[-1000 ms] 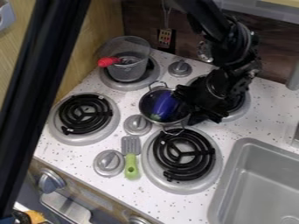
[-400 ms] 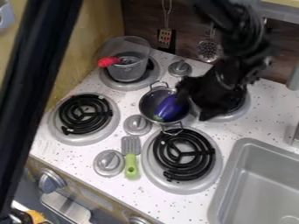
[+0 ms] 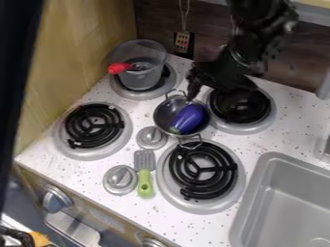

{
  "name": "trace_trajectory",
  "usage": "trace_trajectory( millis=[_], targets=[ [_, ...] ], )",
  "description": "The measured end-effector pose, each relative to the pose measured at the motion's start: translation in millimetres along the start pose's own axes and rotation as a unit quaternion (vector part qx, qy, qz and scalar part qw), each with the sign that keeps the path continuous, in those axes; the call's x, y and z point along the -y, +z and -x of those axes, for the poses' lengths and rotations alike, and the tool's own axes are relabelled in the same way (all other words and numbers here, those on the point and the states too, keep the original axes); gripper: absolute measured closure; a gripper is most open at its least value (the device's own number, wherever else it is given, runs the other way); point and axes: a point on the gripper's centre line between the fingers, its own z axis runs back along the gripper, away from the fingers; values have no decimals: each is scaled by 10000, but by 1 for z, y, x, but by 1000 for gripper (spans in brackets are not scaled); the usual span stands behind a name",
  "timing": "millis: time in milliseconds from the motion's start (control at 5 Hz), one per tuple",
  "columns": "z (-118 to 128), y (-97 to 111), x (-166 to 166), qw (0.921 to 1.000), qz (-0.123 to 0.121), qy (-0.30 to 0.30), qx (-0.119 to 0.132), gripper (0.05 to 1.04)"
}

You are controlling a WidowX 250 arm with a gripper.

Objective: Moved the pot in between the right burner

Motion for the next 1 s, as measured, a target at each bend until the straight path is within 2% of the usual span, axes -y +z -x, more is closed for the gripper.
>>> trace_trajectory(
  millis=[400, 600, 800, 1000],
  targets=[
    [2, -13, -30, 9984, 225, 290, 433, 83],
    [8, -13, -45, 9966, 458, 80, 681, 83],
    [13, -2, -67, 9902, 1128, -416, 715, 83],
    [17, 10, -74, 9823, 1487, -599, 967, 83]
  ],
)
